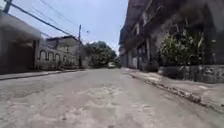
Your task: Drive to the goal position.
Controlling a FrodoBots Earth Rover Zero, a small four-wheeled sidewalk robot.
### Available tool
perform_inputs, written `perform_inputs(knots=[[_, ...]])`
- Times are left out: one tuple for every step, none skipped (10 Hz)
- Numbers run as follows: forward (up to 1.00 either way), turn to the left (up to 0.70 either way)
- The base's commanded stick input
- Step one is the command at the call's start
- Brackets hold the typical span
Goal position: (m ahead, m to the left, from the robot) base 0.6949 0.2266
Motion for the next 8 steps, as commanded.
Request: perform_inputs(knots=[[1.00,0.00],[1.00,0.00],[1.00,0.00],[1.00,0.00],[1.00,0.00],[1.00,0.00],[1.00,0.00],[1.00,0.00]])
